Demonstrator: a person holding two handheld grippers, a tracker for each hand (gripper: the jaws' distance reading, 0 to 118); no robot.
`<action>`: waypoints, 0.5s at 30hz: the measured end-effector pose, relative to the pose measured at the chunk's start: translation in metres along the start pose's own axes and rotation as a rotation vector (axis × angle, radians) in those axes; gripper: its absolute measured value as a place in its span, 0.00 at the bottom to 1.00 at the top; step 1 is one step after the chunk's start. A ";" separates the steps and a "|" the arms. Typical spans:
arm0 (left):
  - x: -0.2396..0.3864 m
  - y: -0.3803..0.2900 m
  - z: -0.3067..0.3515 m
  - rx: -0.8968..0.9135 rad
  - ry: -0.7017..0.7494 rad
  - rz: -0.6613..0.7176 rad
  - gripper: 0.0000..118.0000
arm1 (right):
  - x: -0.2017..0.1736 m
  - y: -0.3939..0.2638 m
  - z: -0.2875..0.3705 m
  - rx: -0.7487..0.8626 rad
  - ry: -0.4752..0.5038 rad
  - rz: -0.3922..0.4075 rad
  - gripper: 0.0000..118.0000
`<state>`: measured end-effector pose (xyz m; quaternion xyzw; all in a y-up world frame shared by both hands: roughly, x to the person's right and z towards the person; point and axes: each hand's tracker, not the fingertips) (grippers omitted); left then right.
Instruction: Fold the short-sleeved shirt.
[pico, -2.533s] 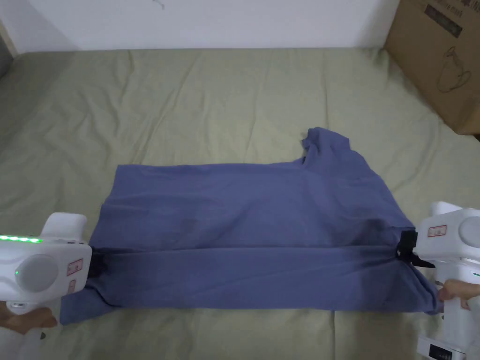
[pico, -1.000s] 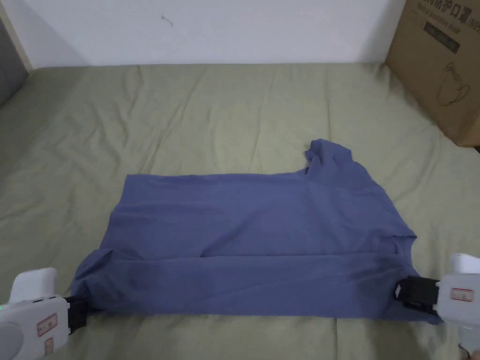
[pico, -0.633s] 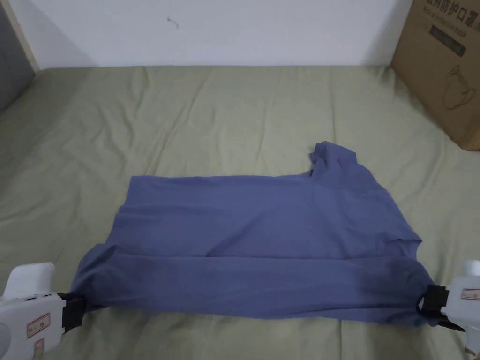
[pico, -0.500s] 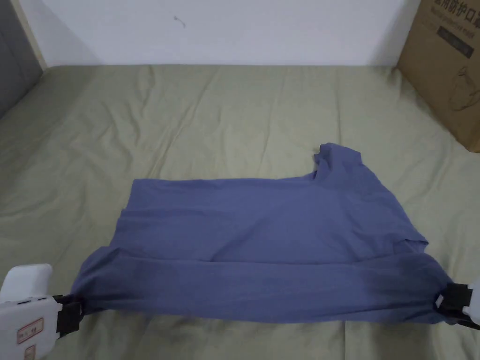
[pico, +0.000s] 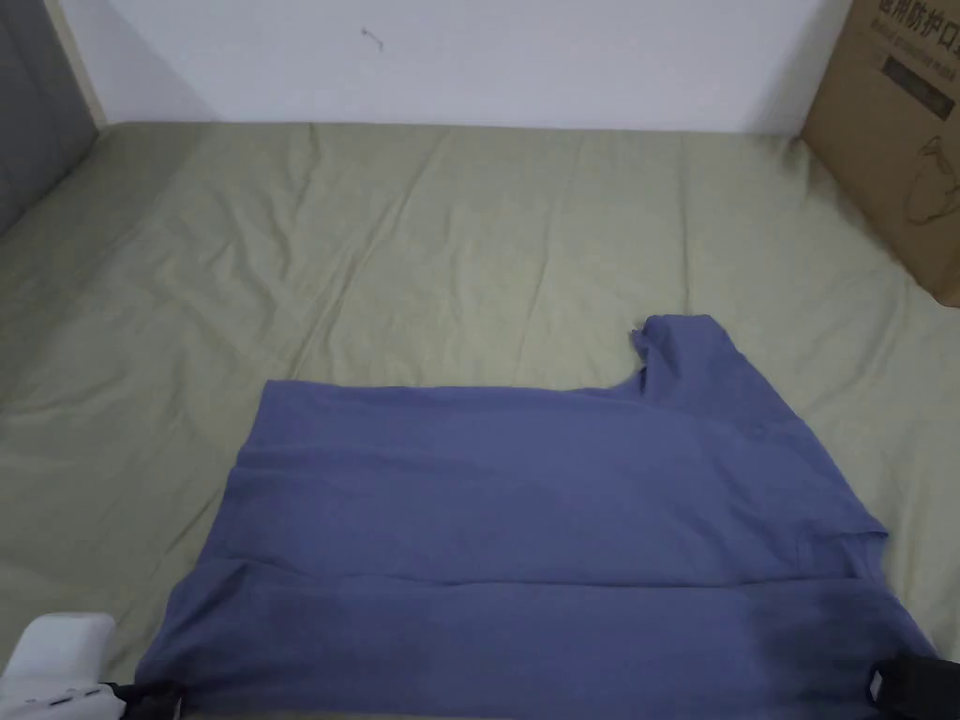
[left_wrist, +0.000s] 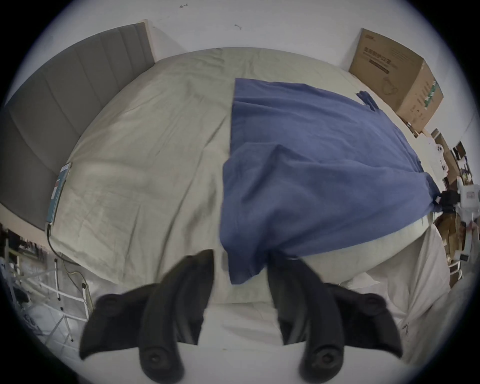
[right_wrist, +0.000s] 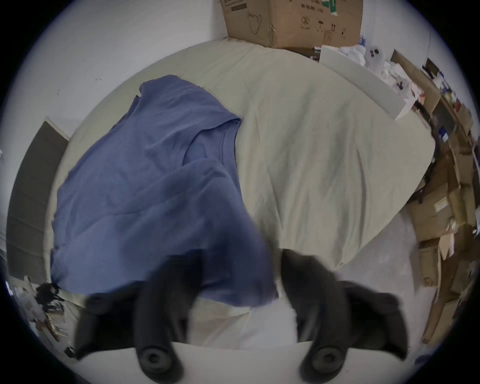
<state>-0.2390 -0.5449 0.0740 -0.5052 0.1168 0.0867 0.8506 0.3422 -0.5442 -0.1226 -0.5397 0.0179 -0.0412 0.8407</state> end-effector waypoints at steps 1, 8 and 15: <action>-0.002 0.003 0.004 0.011 -0.011 0.015 0.48 | -0.001 0.002 0.006 0.023 0.002 0.020 0.64; 0.014 0.047 0.041 0.185 -0.058 0.109 0.48 | -0.035 0.033 0.058 0.185 0.030 0.152 0.54; 0.054 0.074 -0.003 0.153 -0.100 0.044 0.00 | -0.064 0.051 0.023 0.132 0.118 0.162 0.00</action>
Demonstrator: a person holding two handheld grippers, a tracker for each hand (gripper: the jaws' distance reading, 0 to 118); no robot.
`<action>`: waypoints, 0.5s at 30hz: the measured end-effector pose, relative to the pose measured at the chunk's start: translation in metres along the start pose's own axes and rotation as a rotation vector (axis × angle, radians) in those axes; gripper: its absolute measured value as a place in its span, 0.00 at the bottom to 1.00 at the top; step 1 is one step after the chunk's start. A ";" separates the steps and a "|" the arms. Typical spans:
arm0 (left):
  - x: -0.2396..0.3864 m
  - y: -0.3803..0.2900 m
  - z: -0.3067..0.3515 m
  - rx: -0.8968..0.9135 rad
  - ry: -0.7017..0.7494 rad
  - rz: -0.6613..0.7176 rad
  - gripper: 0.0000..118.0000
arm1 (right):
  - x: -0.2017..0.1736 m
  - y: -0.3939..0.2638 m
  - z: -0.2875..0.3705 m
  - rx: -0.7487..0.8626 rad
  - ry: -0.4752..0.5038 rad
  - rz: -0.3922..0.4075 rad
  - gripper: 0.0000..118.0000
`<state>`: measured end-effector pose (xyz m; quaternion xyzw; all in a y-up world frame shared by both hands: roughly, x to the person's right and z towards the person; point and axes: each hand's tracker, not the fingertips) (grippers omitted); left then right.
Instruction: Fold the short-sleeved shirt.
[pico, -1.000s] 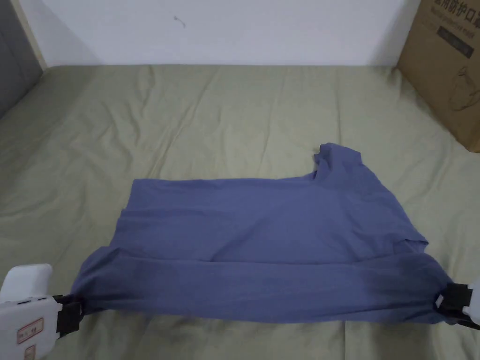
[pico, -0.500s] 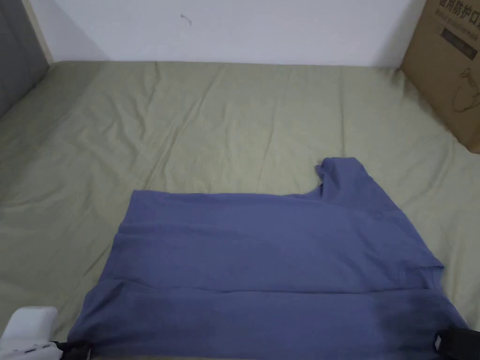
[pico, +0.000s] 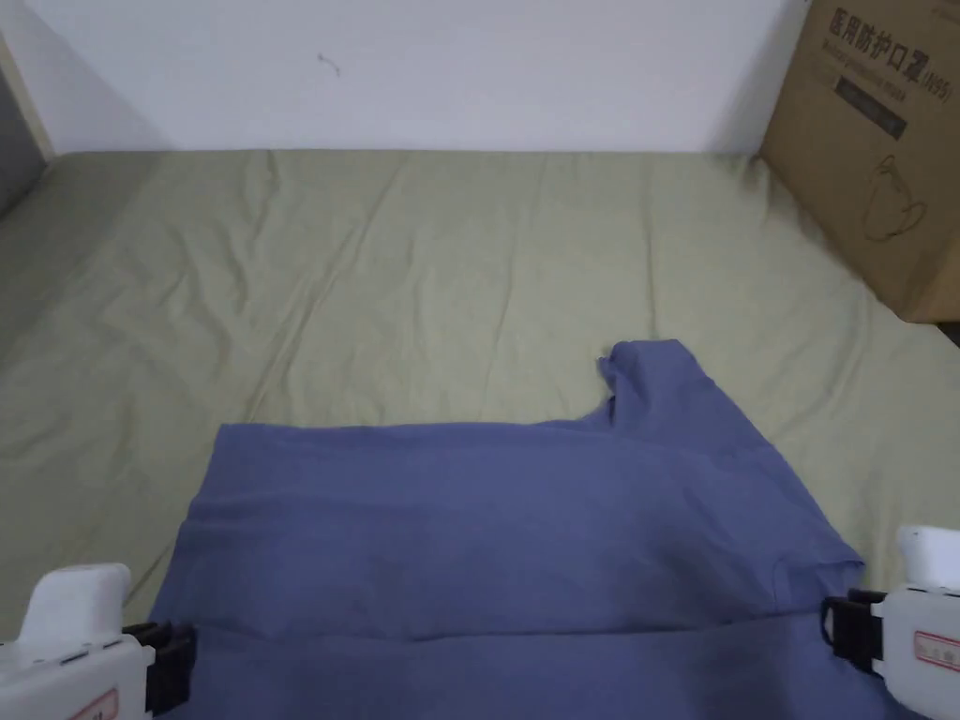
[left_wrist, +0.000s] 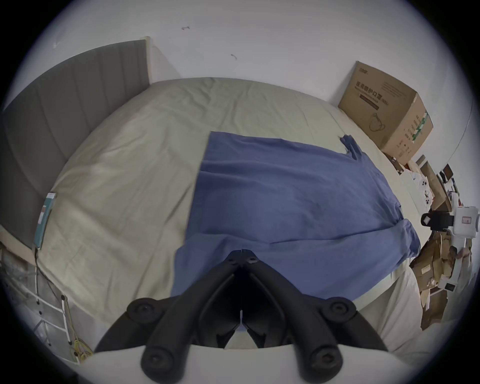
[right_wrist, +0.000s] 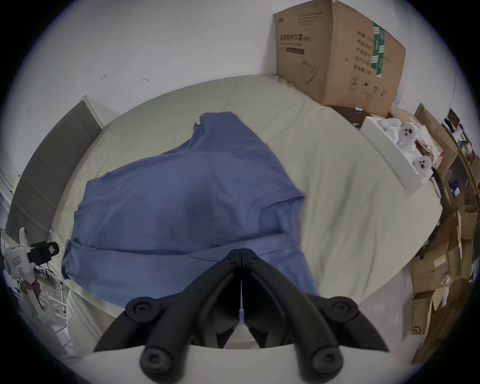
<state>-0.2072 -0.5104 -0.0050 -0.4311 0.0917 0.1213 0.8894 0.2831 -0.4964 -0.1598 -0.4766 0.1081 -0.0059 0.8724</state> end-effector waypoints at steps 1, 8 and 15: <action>0.001 0.004 -0.006 -0.009 -0.024 0.023 0.00 | 0.000 0.003 -0.007 0.000 -0.001 -0.016 0.00; -0.004 0.037 -0.040 -0.014 -0.040 0.055 0.00 | 0.021 0.096 -0.064 0.037 0.052 -0.046 0.69; -0.001 0.064 -0.063 -0.021 -0.067 0.071 0.00 | 0.045 0.196 -0.184 -0.082 -0.048 0.000 0.79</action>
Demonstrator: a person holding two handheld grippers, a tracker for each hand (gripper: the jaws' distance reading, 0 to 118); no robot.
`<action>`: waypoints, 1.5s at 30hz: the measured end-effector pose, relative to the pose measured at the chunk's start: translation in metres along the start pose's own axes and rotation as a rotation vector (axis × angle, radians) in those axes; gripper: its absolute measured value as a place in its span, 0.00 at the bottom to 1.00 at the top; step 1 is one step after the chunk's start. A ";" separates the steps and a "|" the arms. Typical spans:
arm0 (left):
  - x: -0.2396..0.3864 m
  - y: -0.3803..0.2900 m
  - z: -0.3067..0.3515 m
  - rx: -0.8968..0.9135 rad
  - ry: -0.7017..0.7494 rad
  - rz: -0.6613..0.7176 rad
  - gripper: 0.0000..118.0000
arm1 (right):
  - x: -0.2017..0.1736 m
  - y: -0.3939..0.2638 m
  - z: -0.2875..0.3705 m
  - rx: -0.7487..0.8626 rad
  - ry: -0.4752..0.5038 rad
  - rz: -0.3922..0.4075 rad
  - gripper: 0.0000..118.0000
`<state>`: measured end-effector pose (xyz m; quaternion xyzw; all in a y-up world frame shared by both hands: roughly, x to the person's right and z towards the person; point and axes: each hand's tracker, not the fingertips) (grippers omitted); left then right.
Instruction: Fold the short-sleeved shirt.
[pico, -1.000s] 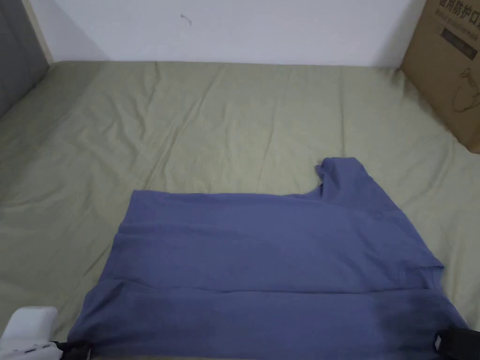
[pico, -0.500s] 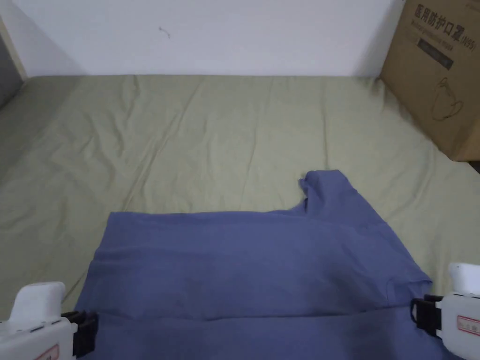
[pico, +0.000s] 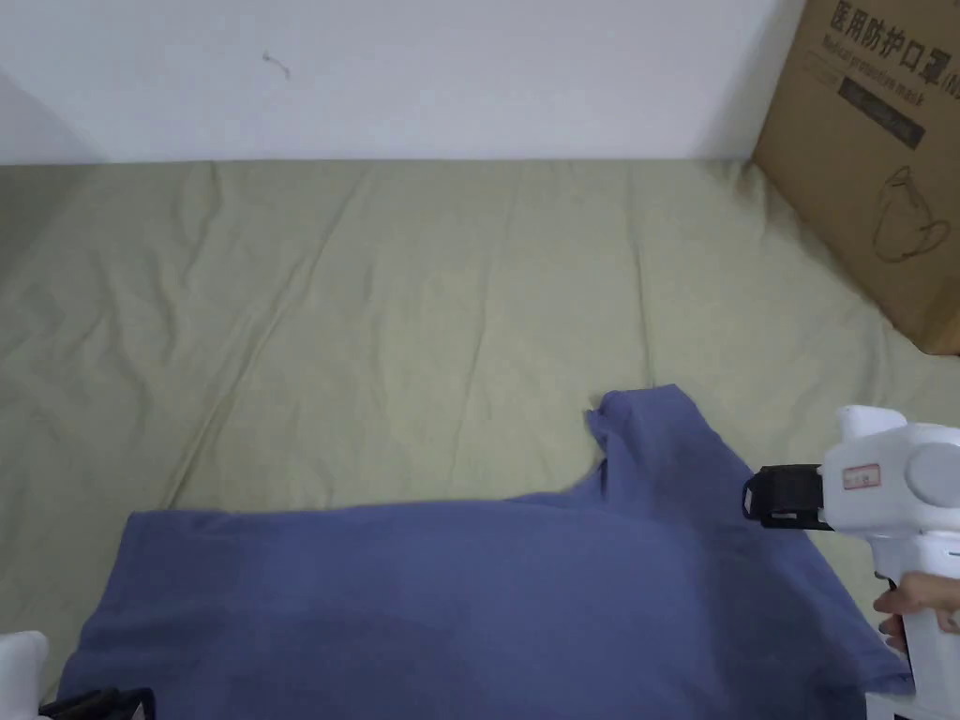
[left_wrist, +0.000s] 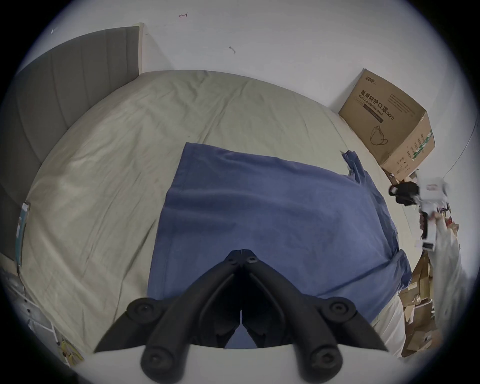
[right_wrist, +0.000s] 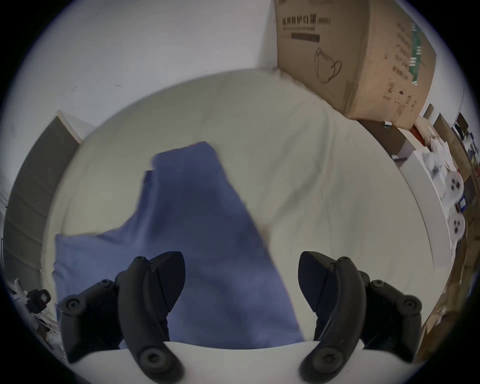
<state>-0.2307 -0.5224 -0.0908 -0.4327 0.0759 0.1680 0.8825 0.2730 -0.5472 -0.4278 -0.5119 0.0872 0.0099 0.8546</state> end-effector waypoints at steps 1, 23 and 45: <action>0.000 0.002 -0.003 -0.005 0.003 -0.004 0.00 | -0.004 0.006 -0.009 -0.004 -0.014 0.007 0.79; -0.054 0.108 -0.095 -0.036 0.087 0.112 0.87 | -0.033 0.017 -0.029 -0.086 -0.018 0.103 0.03; -0.011 0.130 -0.098 -0.062 0.156 -0.050 0.03 | -0.013 0.015 0.034 -0.018 0.111 -0.039 0.03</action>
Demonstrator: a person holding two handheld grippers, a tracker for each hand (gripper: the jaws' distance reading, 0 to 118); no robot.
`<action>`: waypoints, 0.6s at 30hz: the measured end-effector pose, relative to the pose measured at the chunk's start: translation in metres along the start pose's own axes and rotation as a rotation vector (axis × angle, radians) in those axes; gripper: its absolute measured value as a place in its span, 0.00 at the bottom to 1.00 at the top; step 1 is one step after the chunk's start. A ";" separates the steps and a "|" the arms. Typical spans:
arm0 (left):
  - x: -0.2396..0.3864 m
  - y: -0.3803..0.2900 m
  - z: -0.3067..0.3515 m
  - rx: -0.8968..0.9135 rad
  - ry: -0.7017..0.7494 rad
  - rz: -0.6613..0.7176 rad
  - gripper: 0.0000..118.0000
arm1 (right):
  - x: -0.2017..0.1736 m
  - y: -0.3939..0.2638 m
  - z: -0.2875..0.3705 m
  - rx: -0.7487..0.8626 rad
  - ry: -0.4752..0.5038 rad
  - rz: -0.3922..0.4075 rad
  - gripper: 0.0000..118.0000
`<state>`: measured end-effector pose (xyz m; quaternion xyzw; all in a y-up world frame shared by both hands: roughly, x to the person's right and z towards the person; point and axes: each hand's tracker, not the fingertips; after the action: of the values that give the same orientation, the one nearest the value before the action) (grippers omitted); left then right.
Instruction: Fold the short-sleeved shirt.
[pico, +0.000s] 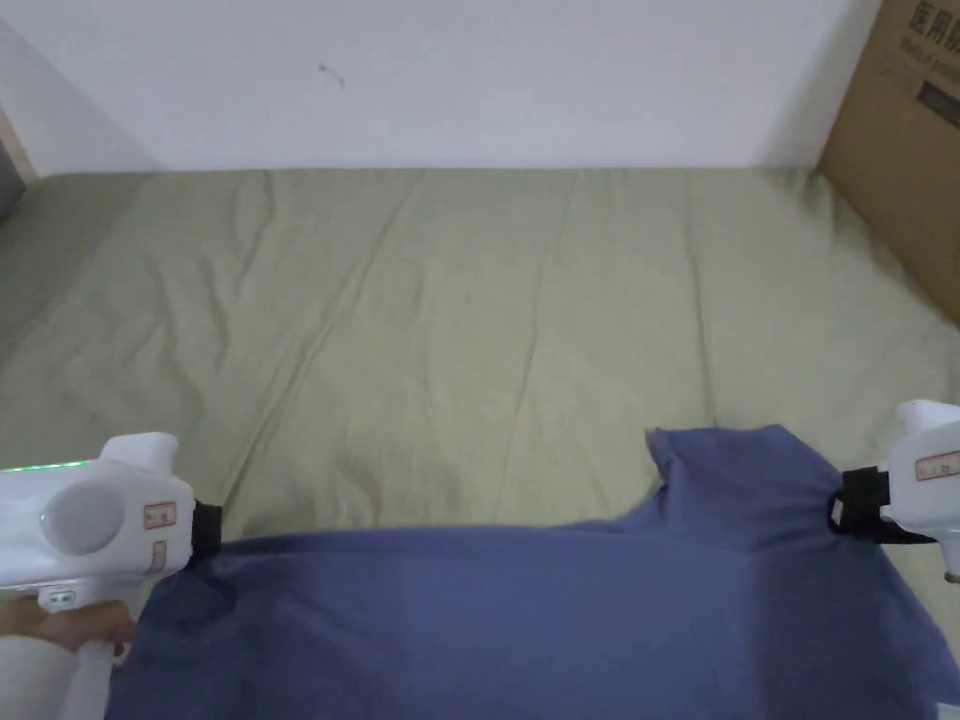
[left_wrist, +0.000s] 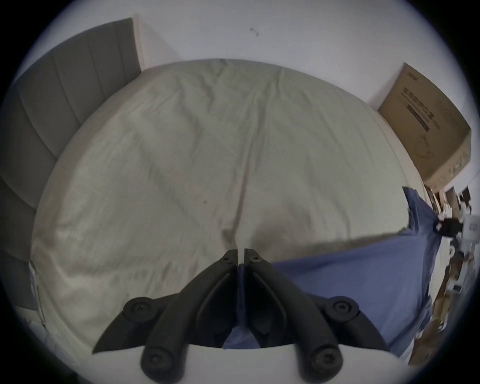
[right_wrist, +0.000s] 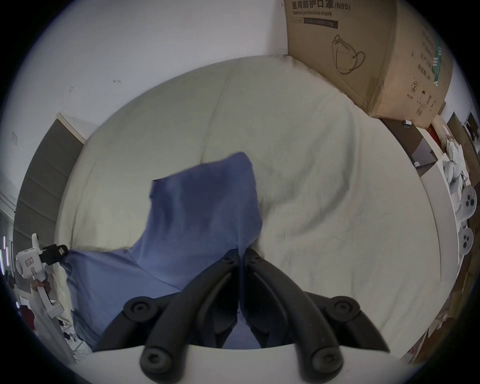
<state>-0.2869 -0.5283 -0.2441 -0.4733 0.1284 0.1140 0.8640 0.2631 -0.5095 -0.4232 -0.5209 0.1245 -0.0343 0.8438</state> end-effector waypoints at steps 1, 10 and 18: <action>0.001 -0.003 0.012 0.016 -0.003 -0.017 0.03 | 0.000 -0.003 0.009 0.008 0.013 0.000 0.03; -0.028 -0.057 0.123 0.110 -0.070 -0.010 0.03 | 0.008 -0.065 0.106 0.074 0.056 0.048 0.03; -0.046 -0.172 0.169 0.044 -0.082 0.028 0.03 | 0.032 -0.200 0.144 -0.053 0.022 0.049 0.03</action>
<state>-0.2565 -0.4789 -0.0052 -0.4472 0.1020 0.1427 0.8771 0.3438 -0.4812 -0.1898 -0.5394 0.1473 -0.0160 0.8289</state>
